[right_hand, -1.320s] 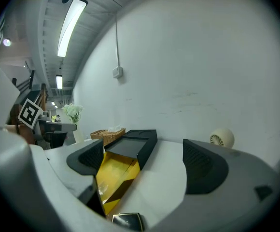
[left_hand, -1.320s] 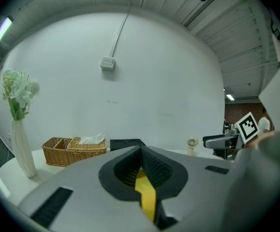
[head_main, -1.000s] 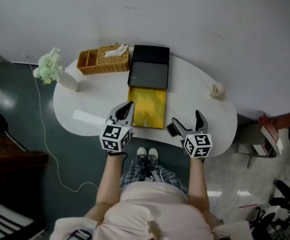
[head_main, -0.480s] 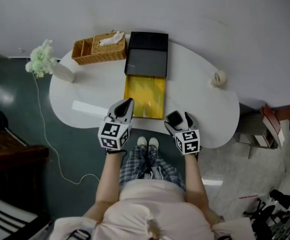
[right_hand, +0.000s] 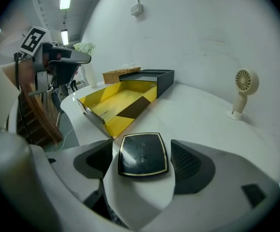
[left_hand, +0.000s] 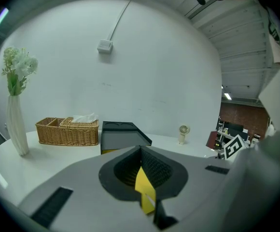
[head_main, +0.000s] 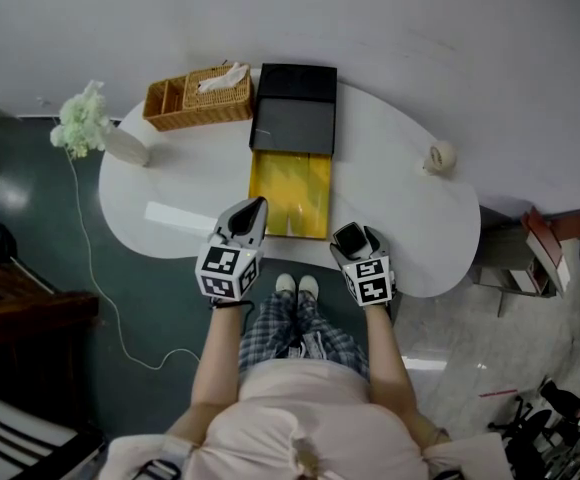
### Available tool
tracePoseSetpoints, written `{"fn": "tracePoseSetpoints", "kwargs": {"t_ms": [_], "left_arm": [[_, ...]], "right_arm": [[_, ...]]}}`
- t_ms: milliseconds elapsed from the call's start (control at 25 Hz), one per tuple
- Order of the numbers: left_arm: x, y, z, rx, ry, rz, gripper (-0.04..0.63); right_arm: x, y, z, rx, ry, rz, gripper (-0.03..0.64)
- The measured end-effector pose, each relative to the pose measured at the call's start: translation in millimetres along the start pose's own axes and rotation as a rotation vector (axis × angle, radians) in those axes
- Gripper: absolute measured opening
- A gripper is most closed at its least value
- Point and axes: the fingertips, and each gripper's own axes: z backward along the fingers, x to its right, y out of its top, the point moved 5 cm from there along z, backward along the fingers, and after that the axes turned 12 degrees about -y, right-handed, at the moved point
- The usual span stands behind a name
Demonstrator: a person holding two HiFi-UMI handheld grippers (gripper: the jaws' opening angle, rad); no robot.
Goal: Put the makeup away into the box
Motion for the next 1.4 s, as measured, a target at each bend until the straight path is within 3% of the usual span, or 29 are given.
{"fn": "tracePoseSetpoints", "kwargs": {"t_ms": [480, 720, 1080, 1400], "left_arm": [[-1.2, 2.8, 0.9, 0.007, 0.001, -0.004, 0.026], [-2.9, 5.7, 4.7, 0.020, 0.016, -0.003, 0.026], [-9.7, 14.0, 8.6, 0.049, 0.032, -0.004, 0.026], [-22.9, 21.2, 15.4, 0.066, 0.056, 0.000, 0.026]], "right_arm": [[1.5, -6.5, -1.8, -0.057, -0.030, 0.021, 0.333], [15.3, 4.9, 5.0, 0.001, -0.077, -0.010, 0.330], [29.6, 55.5, 19.4, 0.100, -0.110, -0.018, 0.330], [9.1, 120.8, 16.9, 0.203, -0.060, 0.029, 0.330]]}}
